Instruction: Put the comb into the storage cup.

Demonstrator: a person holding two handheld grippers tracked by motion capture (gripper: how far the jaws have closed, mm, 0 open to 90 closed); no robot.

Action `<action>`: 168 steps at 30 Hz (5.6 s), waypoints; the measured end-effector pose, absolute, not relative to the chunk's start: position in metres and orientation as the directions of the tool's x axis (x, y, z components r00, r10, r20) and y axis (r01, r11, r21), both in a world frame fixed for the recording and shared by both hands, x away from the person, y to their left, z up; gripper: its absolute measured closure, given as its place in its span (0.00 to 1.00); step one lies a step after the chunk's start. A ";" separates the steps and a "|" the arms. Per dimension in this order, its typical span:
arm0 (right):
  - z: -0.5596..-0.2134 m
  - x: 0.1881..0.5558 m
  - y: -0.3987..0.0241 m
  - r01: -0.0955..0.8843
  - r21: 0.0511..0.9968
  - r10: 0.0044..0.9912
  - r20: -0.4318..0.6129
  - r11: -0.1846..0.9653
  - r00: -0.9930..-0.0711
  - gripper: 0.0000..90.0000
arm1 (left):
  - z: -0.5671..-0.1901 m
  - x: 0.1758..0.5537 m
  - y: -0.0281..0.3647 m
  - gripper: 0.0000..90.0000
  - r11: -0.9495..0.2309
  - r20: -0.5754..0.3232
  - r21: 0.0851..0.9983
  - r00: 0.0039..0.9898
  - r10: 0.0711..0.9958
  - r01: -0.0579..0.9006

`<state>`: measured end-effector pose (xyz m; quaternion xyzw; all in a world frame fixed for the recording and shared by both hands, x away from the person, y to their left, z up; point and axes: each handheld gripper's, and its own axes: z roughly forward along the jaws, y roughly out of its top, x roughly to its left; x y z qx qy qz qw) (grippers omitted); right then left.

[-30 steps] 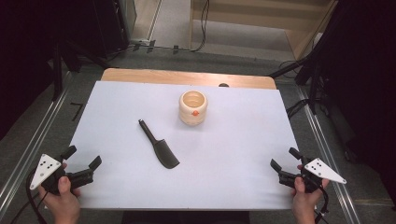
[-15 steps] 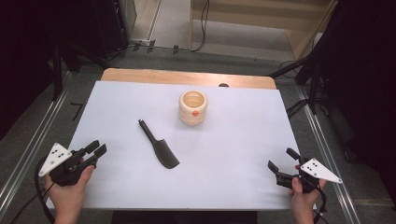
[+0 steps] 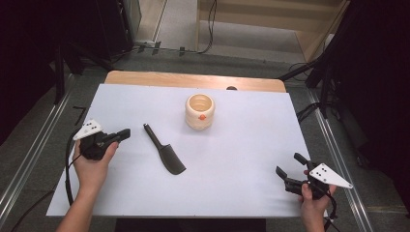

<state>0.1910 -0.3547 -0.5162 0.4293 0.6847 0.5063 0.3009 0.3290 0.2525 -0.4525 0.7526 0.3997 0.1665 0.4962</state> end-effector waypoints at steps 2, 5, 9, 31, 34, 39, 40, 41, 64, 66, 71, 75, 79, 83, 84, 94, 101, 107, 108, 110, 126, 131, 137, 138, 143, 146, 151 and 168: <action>-0.516 0.191 -0.355 0.284 0.952 0.889 0.025 0.119 -0.457 0.12 | -0.452 0.338 0.245 1.00 -0.202 -0.140 0.878 0.637 0.758 0.434; -0.516 0.191 -0.353 0.291 0.948 0.883 0.023 0.130 -0.469 0.10 | -0.452 0.346 0.236 1.00 -0.238 -0.111 0.870 0.644 0.757 0.431; -0.515 0.191 -0.353 0.298 0.946 0.881 0.028 0.130 -0.472 0.10 | -0.453 0.366 0.219 1.00 -0.268 -0.129 0.846 0.665 0.735 0.460; -0.516 0.193 -0.351 0.323 0.936 0.888 0.025 0.141 -0.458 0.00 | -0.483 0.429 0.180 1.00 -0.450 -0.091 0.628 0.634 0.768 0.635; -0.516 0.193 -0.352 0.323 0.936 0.887 0.026 0.141 -0.461 0.00 | -0.487 0.429 0.179 1.00 -0.467 -0.081 0.611 0.637 0.766 0.639; -0.516 0.194 -0.352 0.325 0.936 0.888 0.031 0.135 -0.459 0.00 | -0.488 0.426 0.180 1.00 -0.494 -0.067 0.586 0.646 0.760 0.642; -0.516 0.194 -0.352 0.327 0.935 0.888 0.032 0.135 -0.459 0.00 | -0.487 0.425 0.180 1.00 -0.505 -0.058 0.579 0.650 0.758 0.640; -0.516 0.194 -0.351 0.327 0.935 0.888 0.032 0.135 -0.458 0.00 | -0.486 0.422 0.180 1.00 -0.520 -0.051 0.569 0.658 0.751 0.637; -0.517 0.195 -0.351 0.339 0.930 0.887 0.034 0.140 -0.460 0.00 | -0.479 0.394 0.185 1.00 -0.638 -0.042 0.478 0.742 0.669 0.603; -0.517 0.195 -0.351 0.342 0.929 0.888 0.035 0.140 -0.458 0.00 | -0.478 0.390 0.186 1.00 -0.646 -0.040 0.474 0.747 0.663 0.598; -0.517 0.196 -0.351 0.344 0.928 0.889 0.029 0.146 -0.457 0.00 | -0.479 0.382 0.188 1.00 -0.651 -0.055 0.474 0.758 0.650 0.592; -0.517 0.196 -0.351 0.345 0.927 0.889 0.030 0.146 -0.457 0.00 | -0.479 0.374 0.188 1.00 -0.657 -0.064 0.475 0.768 0.638 0.585; -0.517 0.196 -0.350 0.346 0.927 0.890 0.029 0.147 -0.456 0.00 | -0.479 0.368 0.188 1.00 -0.661 -0.073 0.476 0.775 0.628 0.580; -0.517 0.196 -0.350 0.346 0.926 0.890 0.025 0.151 -0.456 0.00 | -0.479 0.364 0.187 1.00 -0.655 -0.078 0.480 0.772 0.630 0.584; -0.517 0.196 -0.350 0.344 0.927 0.890 0.026 0.149 -0.455 0.00 | -0.475 0.362 0.188 1.00 -0.635 -0.075 0.501 0.760 0.645 0.588; -0.517 0.196 -0.350 0.350 0.924 0.889 0.027 0.152 -0.457 0.00 | -0.455 0.352 0.186 0.69 -0.532 -0.142 0.575 0.717 0.683 0.621; -0.517 0.197 -0.349 0.350 0.924 0.889 0.024 0.155 -0.457 0.00 | -0.462 0.349 0.180 0.69 -0.543 -0.119 0.504 0.677 0.726 0.671; -0.518 0.197 -0.349 0.351 0.923 0.889 0.023 0.157 -0.457 0.00 | -0.473 0.346 0.180 0.67 -0.544 -0.128 0.486 0.672 0.729 0.683; -0.518 0.197 -0.349 0.351 0.923 0.889 0.022 0.157 -0.457 0.00 | -0.473 0.346 0.180 0.67 -0.544 -0.128 0.486 0.672 0.729 0.683; -0.518 0.197 -0.349 0.352 0.923 0.890 0.023 0.157 -0.456 0.00 | -0.475 0.345 0.179 0.67 -0.548 -0.128 0.479 0.672 0.729 0.686; -0.518 0.198 -0.348 0.356 0.920 0.893 0.014 0.165 -0.450 0.00 | -0.482 0.333 0.173 0.80 -0.560 -0.017 0.497 0.652 0.758 0.663; -0.518 0.198 -0.347 0.358 0.918 0.891 0.011 0.170 -0.453 0.00 | -0.483 0.330 0.174 0.81 -0.539 -0.018 0.520 0.639 0.769 0.663; -0.518 0.198 -0.347 0.363 0.916 0.891 0.014 0.170 -0.454 0.00 | -0.486 0.327 0.180 0.81 -0.491 -0.056 0.564 0.624 0.780 0.664; -0.518 0.198 -0.347 0.363 0.916 0.891 0.014 0.170 -0.454 0.00 | -0.487 0.326 0.181 0.81 -0.486 -0.059 0.571 0.623 0.780 0.662; -0.518 0.198 -0.349 0.364 0.917 0.894 0.020 0.162 -0.448 0.05 | -0.490 0.324 0.185 0.81 -0.460 -0.072 0.610 0.623 0.779 0.646; -0.517 0.198 -0.351 0.362 0.921 0.896 0.035 0.143 -0.443 0.05 | -0.491 0.322 0.189 0.81 -0.429 -0.088 0.640 0.616 0.783 0.637; -0.514 0.196 -0.352 0.361 0.924 0.900 0.043 0.129 -0.433 0.05 | -0.488 0.318 0.196 0.81 -0.389 -0.096 0.685 0.605 0.790 0.616; -0.476 0.199 -0.318 0.330 0.939 0.877 0.076 0.097 -0.474 0.00 | -0.476 0.304 0.202 0.81 -0.303 -0.101 0.801 0.616 0.781 0.516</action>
